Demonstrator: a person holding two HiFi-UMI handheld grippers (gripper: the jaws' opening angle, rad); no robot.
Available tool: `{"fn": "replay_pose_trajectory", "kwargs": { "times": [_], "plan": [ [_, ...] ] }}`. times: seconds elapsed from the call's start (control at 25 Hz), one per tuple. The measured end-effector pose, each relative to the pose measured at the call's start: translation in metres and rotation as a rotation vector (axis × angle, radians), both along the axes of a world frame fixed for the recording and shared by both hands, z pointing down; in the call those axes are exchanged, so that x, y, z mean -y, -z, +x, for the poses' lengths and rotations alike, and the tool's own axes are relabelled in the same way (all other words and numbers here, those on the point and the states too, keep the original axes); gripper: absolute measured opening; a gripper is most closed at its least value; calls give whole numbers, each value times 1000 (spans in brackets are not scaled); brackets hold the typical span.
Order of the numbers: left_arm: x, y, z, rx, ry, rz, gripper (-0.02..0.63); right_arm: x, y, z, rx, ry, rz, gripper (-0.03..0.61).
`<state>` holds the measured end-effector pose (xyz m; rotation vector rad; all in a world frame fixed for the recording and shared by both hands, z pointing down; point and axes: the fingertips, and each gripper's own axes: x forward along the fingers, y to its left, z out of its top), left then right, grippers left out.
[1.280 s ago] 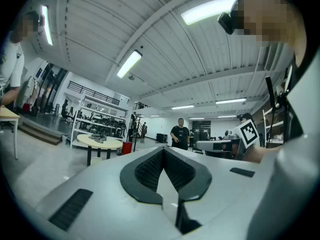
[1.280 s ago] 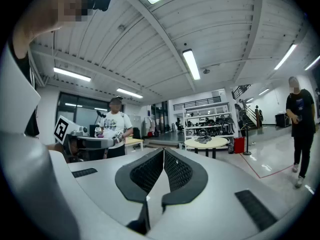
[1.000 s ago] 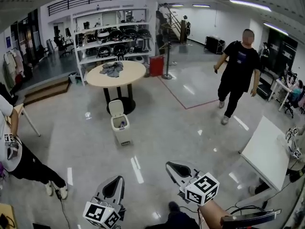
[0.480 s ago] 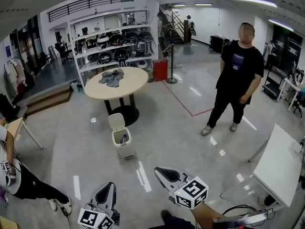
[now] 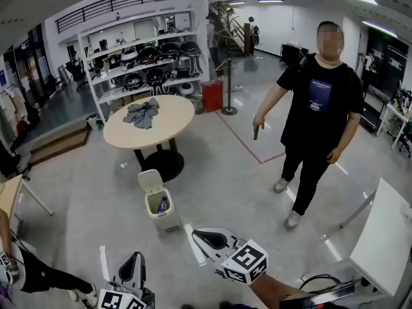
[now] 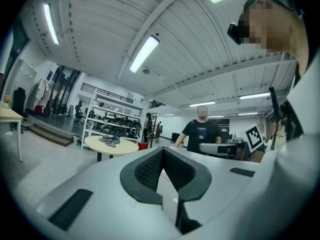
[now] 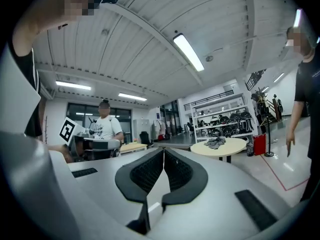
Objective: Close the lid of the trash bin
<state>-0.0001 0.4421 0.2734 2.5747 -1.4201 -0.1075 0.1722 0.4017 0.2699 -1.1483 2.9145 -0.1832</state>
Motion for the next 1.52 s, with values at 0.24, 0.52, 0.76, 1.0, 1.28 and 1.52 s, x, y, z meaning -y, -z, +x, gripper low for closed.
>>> {"fn": "replay_pose_trajectory", "kwargs": {
  "times": [0.24,0.52,0.76,1.0,1.28,1.52],
  "plan": [
    [78,-5,-13,3,-7,2,-3,75,-8,-21,-11,-47,-12,11],
    [197,-1,-71,-18,-57,38,-3,188,-3,-71,-17,-134,-5,11],
    [281,-7,-101,-24,-68,32,-3,275,-11,-97,-25,-168,-31,11],
    [367,-13,-114,-9,-39,24,-3,364,-18,-111,-21,-149,-43,11],
    [475,-21,-96,47,4,16,-3,474,-23,-115,-18,-52,-31,11],
    [559,-19,-81,85,32,17,-3,560,-19,-122,-24,25,-9,11]
  ]
}}
